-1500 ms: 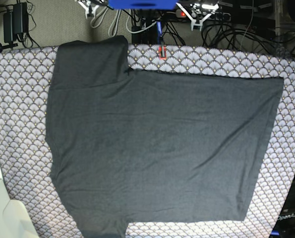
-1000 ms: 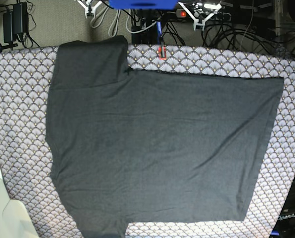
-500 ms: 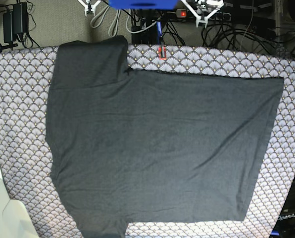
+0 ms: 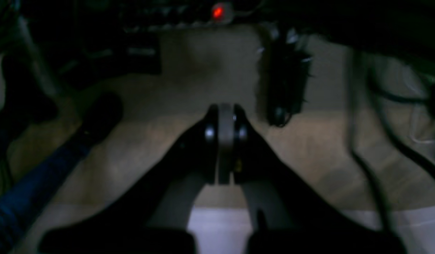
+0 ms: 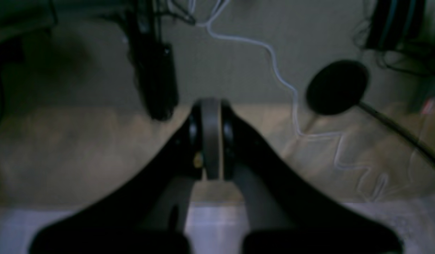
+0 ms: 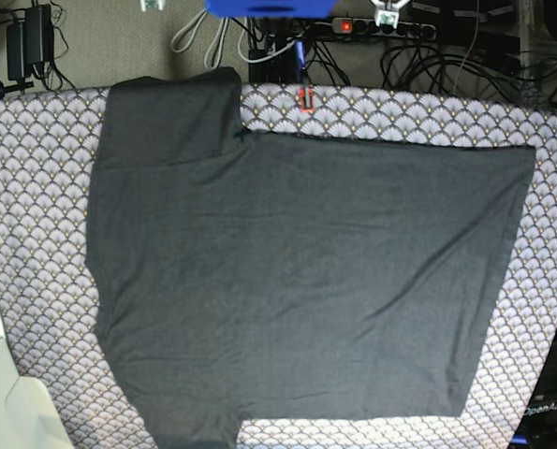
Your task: Fold the T-shirt properly
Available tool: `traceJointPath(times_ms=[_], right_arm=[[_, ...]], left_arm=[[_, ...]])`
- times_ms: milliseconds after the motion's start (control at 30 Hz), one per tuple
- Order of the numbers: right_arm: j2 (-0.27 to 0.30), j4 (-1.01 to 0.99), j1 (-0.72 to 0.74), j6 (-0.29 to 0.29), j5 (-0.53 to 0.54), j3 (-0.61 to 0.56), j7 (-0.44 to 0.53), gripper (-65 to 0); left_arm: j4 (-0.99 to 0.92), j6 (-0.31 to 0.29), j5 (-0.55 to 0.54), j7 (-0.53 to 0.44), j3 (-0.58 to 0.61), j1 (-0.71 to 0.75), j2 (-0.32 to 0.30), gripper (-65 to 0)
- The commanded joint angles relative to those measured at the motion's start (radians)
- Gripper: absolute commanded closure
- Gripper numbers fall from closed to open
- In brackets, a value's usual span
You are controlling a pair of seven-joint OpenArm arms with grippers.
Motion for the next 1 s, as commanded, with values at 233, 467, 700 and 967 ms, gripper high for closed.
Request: traceJointPath(times_ms=[233, 467, 700, 967], right_arm=[[0.029, 0.484, -0.281, -0.004, 0.001, 0.004, -0.001, 0.0], [0.086, 0.909, -0.445, -0.004, 0.001, 0.034, -0.042, 0.0], [0.092, 0.992, -0.307, -0.004, 0.001, 0.108, -0.216, -0.1], [0.100, 0.992, -0.100, -0.002, 0.001, 0.131, -0.351, -0.1]], left_arm=[[0.499, 0.006, -0.009, -0.004, -0.009, 0.278, -0.075, -0.4], [0.849, 0.007, -0.224, -0.001, -0.009, 0.421, -0.204, -0.4], [0.942, 0.012, -0.278, -0.001, -0.088, 0.419, -0.219, -0.4], [0.955, 0.007, -0.283, 0.103, -0.259, 0.353, -0.170, -0.4]])
